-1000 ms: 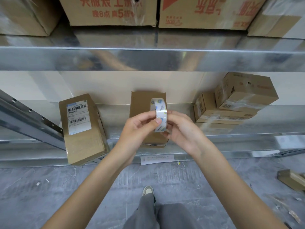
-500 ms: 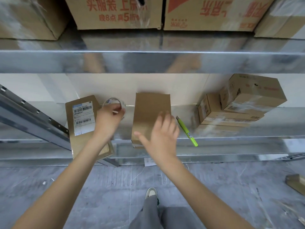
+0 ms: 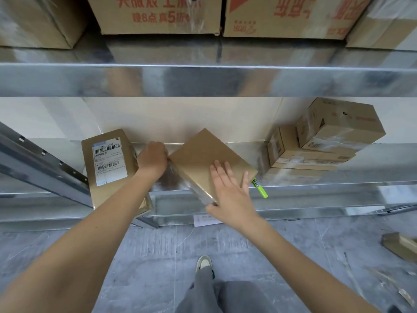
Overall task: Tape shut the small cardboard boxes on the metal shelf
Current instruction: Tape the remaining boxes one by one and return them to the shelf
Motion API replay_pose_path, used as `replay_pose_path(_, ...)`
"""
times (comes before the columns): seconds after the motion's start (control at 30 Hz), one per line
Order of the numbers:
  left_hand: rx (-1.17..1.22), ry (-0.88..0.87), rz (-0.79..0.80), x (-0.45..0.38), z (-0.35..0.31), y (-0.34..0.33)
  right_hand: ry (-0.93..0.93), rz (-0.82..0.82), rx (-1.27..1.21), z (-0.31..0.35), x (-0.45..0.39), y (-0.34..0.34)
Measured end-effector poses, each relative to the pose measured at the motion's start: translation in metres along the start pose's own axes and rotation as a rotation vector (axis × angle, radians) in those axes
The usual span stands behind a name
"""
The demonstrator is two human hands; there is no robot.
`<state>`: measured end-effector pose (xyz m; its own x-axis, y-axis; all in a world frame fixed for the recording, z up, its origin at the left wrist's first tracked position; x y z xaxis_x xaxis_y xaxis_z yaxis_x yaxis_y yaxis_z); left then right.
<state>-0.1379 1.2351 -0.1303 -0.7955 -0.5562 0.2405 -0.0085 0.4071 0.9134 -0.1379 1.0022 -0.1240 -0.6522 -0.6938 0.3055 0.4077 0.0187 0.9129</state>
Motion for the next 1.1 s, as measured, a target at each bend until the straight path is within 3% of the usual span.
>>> replay_pose_path(0.2, 0.122, -0.042, 0.103, -0.014, 0.018, -0.015, 0.092, 0.099, 0.030, -0.038, -0.007, 0.017)
replay_pose_path(0.3, 0.356, -0.030, -0.051, -0.010, 0.009, -0.004, 0.136, 0.099, 0.131, -0.047, -0.015, 0.025)
replay_pose_path(0.37, 0.423, -0.136, -0.175, 0.007, -0.014, 0.009, 0.174, 0.128, 0.100, -0.048, -0.019, 0.026)
replay_pose_path(0.43, 0.235, -0.402, -0.134, 0.029, -0.050, 0.003, 0.176, 0.107, -0.080, -0.051, -0.023, 0.032)
replay_pose_path(0.5, 0.012, -0.521, -0.011, 0.046, -0.071, -0.020, 0.093, -0.041, -0.311, -0.058, -0.035, 0.050)
replay_pose_path(0.57, -0.098, -0.484, 0.011, 0.050, -0.072, -0.033, -0.017, -0.169, -0.381, -0.065, -0.052, 0.066)
replay_pose_path(0.7, -0.112, -0.483, -0.041, 0.050, -0.072, -0.034, -0.173, -0.041, -0.078, -0.059, -0.080, 0.055)
replay_pose_path(0.77, -0.109, -0.478, -0.041, 0.050, -0.073, -0.034, -0.207, -0.063, 0.016, -0.055, -0.079, 0.047)
replay_pose_path(0.97, -0.109, -0.442, -0.036, 0.050, -0.075, -0.035, -0.068, -0.198, 0.022, -0.036, 0.003, 0.010)
replay_pose_path(1.1, -0.108, -0.466, -0.015, 0.047, -0.077, -0.035, -0.033, -0.145, 0.004, -0.035, 0.026, -0.010)
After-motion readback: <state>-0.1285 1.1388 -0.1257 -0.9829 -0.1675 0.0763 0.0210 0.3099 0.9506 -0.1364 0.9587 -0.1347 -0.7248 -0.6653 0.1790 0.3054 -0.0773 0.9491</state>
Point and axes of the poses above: each hand's wrist, its own x-axis away from the middle knuckle, its own y-axis out of the back of the hand, z = x × y, the point moved 6 cm from there along -x, towards the middle knuckle, and after that the axes turned 7 degrees about z, right-handed, at the moved point
